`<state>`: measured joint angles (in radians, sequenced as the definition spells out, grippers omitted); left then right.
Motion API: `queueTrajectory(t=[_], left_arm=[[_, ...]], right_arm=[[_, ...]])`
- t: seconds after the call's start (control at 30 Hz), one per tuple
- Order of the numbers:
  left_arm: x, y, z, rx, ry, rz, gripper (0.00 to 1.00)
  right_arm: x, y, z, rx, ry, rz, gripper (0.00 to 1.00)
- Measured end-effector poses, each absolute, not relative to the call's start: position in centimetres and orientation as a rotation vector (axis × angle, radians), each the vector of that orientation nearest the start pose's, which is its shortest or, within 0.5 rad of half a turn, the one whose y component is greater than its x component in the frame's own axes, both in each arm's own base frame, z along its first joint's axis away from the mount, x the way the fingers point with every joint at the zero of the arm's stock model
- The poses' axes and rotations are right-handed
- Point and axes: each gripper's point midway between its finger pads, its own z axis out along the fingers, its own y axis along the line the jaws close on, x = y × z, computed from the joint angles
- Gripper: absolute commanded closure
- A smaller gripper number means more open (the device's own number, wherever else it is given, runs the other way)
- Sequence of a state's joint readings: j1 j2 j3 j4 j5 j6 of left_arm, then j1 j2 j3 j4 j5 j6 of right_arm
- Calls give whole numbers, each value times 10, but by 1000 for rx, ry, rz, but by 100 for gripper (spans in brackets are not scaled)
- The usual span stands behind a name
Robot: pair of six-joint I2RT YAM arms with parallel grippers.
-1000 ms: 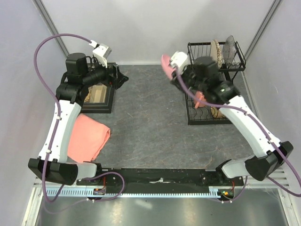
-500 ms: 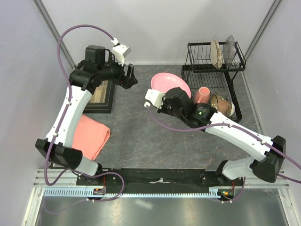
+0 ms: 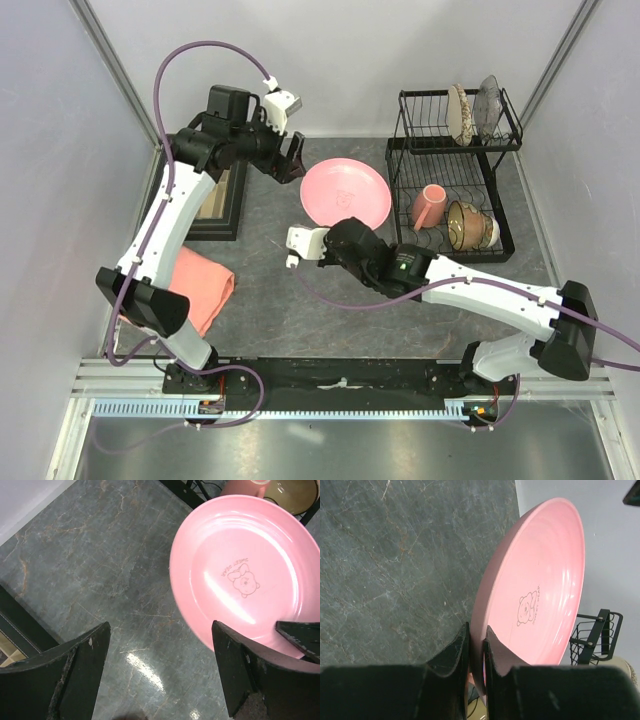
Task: Unload the mixed dishes from the dish rack
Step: Pick up the plate from the dish rack.
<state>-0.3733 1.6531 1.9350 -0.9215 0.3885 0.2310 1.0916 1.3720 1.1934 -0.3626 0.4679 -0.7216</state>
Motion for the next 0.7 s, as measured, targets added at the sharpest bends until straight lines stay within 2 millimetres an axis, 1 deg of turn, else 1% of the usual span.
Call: queueTrajectory(t=[0.13, 0.3, 0.37, 0.57, 0.63, 0.7], left_arm=[[377, -215, 320, 885, 2041, -503, 12], [380, -225, 299, 924, 2089, -500, 15], [381, -226, 294, 929, 2100, -495, 16], [387, -225, 281, 938, 2127, -467, 19], [388, -224, 277, 940, 2135, -458, 22], [388, -223, 271, 945, 2147, -449, 27]], right_arm=[[272, 304, 241, -1467, 1463, -302, 100], [270, 311, 232, -1501, 1447, -337, 100], [269, 314, 230, -1511, 1441, -341, 100], [269, 314, 232, -1510, 1432, -356, 100], [269, 313, 233, -1506, 1433, -363, 100], [270, 313, 233, -1505, 1434, -367, 100]])
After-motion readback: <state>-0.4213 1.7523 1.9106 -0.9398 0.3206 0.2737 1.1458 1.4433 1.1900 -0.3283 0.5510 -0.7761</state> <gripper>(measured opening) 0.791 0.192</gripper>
